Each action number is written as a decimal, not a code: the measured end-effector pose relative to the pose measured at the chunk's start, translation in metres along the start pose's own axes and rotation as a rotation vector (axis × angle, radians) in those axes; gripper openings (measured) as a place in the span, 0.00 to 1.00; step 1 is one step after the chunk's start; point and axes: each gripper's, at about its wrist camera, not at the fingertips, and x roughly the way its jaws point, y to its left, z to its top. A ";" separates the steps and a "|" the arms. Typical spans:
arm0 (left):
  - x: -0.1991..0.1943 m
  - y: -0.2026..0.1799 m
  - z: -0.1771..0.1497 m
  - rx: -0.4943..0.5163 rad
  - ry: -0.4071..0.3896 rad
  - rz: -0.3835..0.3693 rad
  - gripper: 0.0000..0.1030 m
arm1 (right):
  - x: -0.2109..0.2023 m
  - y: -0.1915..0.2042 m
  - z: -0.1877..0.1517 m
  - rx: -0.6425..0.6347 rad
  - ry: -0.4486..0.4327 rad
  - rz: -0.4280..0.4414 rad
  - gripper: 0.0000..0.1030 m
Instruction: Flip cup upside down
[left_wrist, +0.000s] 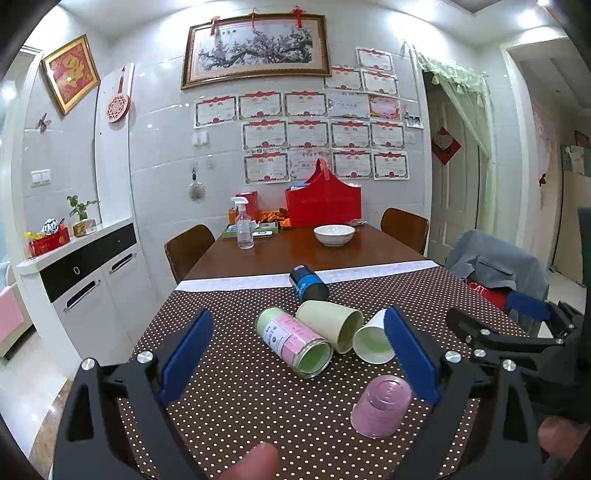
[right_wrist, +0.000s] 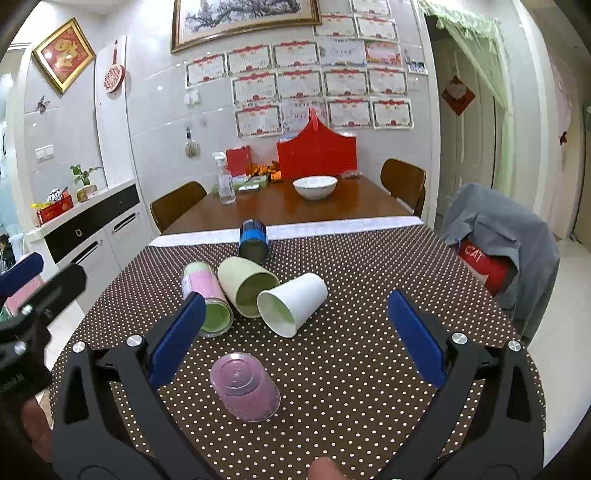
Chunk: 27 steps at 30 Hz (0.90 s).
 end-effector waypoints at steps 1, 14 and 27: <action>-0.001 -0.001 0.001 0.000 -0.002 -0.001 0.89 | -0.003 0.000 0.001 -0.004 -0.009 -0.006 0.94; -0.011 -0.004 0.000 -0.010 -0.007 -0.016 0.89 | -0.026 -0.001 0.008 -0.015 -0.061 -0.065 0.94; -0.009 -0.011 -0.001 -0.001 0.010 -0.025 0.89 | -0.028 -0.002 0.007 -0.016 -0.063 -0.072 0.94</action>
